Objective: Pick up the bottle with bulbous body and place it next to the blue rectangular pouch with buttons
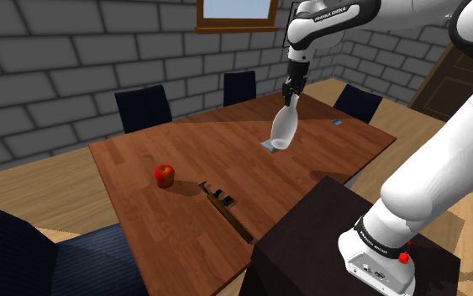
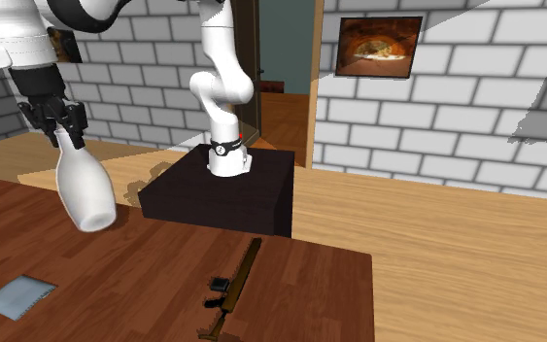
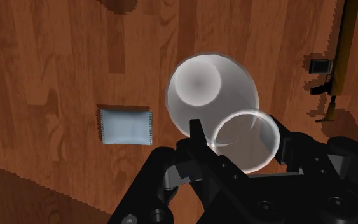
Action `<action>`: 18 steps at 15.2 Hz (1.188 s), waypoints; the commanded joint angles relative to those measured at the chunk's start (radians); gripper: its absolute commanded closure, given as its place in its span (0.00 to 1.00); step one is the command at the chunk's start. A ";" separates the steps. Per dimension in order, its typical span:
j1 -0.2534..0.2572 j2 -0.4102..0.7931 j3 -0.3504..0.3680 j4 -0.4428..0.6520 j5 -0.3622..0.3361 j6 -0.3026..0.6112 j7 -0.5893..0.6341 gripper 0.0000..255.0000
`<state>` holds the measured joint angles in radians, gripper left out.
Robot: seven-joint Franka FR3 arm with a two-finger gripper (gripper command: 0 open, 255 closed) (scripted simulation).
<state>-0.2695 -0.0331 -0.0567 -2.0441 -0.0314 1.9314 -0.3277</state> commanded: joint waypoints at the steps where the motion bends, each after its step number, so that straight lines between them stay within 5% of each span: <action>1: 0.001 0.006 0.001 -0.023 0.000 0.030 0.004 1.00; 18: 0.000 0.106 0.000 -0.145 0.003 0.251 0.006 1.00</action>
<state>-0.2691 0.0619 -0.0560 -2.1861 -0.0290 2.1682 -0.3216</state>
